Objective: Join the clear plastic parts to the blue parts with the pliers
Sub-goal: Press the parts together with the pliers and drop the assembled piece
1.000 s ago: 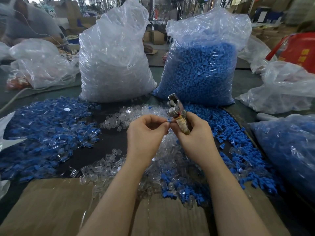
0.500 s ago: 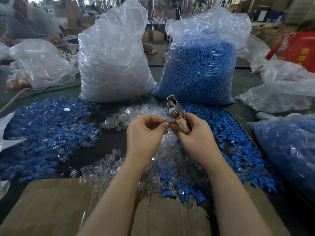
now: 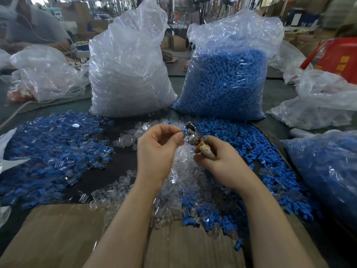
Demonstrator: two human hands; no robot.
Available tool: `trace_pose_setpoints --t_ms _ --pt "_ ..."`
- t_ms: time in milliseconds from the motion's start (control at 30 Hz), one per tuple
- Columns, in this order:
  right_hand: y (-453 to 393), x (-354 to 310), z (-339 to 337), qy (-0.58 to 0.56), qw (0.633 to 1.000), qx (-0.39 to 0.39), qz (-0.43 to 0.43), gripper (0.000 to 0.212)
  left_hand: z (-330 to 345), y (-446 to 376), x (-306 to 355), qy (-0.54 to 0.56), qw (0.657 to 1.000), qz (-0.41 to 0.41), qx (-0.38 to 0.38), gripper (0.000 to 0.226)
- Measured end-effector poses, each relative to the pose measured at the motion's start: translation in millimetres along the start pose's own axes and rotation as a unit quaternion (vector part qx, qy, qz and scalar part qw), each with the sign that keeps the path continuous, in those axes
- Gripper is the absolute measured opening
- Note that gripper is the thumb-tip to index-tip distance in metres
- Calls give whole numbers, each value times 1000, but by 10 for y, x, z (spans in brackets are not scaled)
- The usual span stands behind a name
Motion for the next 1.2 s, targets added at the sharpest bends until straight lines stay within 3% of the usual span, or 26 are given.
trace_pose_setpoints --t_ms 367,667,867,967,1067,1200 --pt "7 -21 1 16 1000 -10 -12 12 10 3 56 18 998 21 -51 11" --pt "6 10 -7 58 998 16 -17 19 29 6 64 21 998 31 -56 16" --pt "8 4 13 72 997 16 -25 12 27 7 59 25 998 23 -56 14" --pt "-5 14 4 86 995 28 -34 5 21 -2 12 29 998 -18 -45 11" --pt "-28 87 -80 116 991 71 -16 5 -102 -46 -140 89 988 -124 21 7" --pt "-32 273 -274 206 968 132 55 8 -482 -126 -385 281 896 -282 195 6"
Point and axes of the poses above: each hand's wrist, its own y-axis away from the middle knuckle, its own z-axis out of the palm, x = y × z, the point moved 6 cm from there along -y, towards the middle knuckle, and after that the axes turned 7 degrees about x, right-handed, at the moved point
